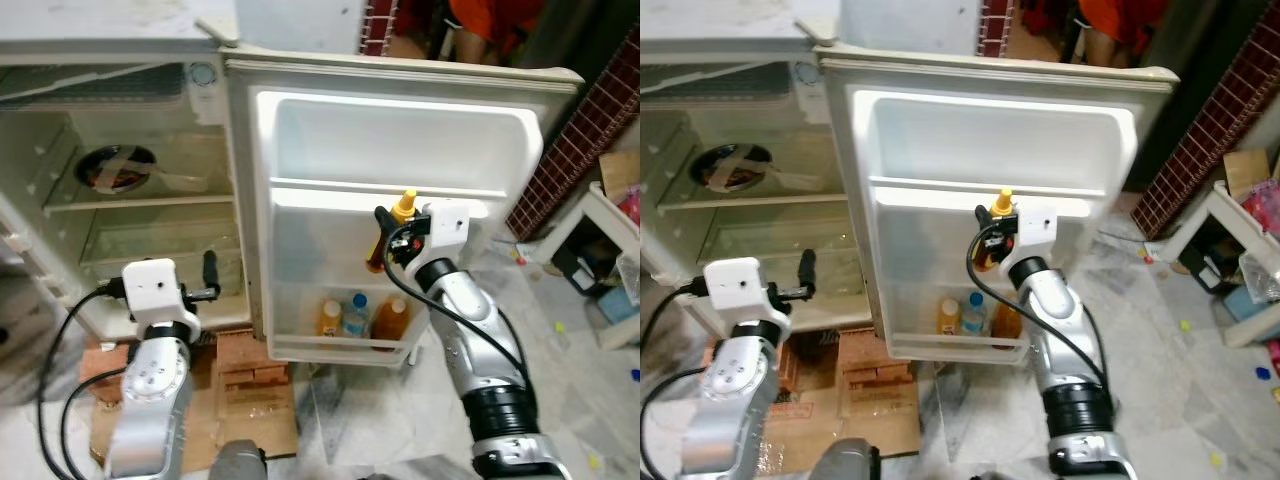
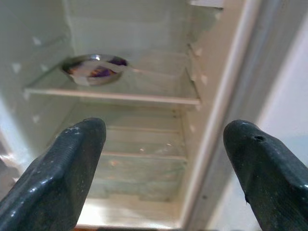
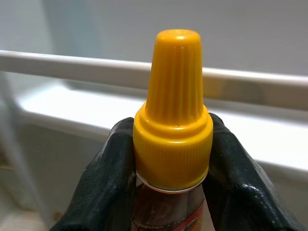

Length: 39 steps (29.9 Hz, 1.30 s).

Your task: Restocking fridge

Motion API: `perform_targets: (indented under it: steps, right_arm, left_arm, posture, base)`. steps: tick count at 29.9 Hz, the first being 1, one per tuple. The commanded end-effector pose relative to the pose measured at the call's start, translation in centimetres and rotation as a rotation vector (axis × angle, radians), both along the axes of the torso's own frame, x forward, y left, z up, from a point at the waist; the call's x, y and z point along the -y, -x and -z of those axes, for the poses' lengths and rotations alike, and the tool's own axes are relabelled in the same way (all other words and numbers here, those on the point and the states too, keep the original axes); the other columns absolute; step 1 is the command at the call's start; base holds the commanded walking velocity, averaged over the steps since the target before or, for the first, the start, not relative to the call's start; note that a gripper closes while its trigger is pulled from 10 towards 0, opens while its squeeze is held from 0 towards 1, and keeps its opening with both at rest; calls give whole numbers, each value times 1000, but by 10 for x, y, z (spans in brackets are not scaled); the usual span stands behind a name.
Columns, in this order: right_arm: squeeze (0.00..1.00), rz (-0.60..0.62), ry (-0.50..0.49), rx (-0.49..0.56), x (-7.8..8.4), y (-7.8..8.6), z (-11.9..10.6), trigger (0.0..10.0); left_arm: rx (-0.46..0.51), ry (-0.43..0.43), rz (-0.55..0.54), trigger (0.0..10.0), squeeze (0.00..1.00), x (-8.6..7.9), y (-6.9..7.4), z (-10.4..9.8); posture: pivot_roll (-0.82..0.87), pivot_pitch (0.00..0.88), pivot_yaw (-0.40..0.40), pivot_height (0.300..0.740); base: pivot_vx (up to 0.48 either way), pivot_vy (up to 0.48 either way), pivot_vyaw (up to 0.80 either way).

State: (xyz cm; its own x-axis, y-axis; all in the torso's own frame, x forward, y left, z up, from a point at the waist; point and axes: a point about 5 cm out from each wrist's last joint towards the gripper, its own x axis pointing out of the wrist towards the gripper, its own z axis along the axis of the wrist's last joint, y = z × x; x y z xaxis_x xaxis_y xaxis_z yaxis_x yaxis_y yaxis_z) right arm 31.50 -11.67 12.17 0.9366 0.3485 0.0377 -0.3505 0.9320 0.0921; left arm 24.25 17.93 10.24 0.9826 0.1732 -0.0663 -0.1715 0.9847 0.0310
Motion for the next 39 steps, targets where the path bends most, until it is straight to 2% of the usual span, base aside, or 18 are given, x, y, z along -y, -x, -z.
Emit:
perform_targets:
  steps: [1, 19, 31, 39]
  right_arm:
    - [0, 17, 3, 25, 8, -3, -8, 10000]
    - [0, -2, -11, 23, 5, -1, -7, 10000]
    - [0, -9, -20, 31, 4, -2, -9, 10000]
    - [0, -91, -24, 58, -4, -2, -15, 10000]
  left_arm:
    - [2, 2, 23, 10000, 0, 6, -1, 0]
    - [2, -14, 9, 10000, 0, 3, 1, 1]
    - [-9, -33, -17, 10000, 0, -3, 0, 1]
    - [-31, -42, -81, 10000, 0, -11, 0, 4]
  posture:
    - [93, 0, -77, 740]
    - [89, 3, -76, 631]
    - [90, 6, -77, 626]
    - [88, 7, -78, 626]
  base:
    - [0, 0, 0]
    - [0, 0, 0]
    - [0, 0, 0]
    - [0, 0, 0]
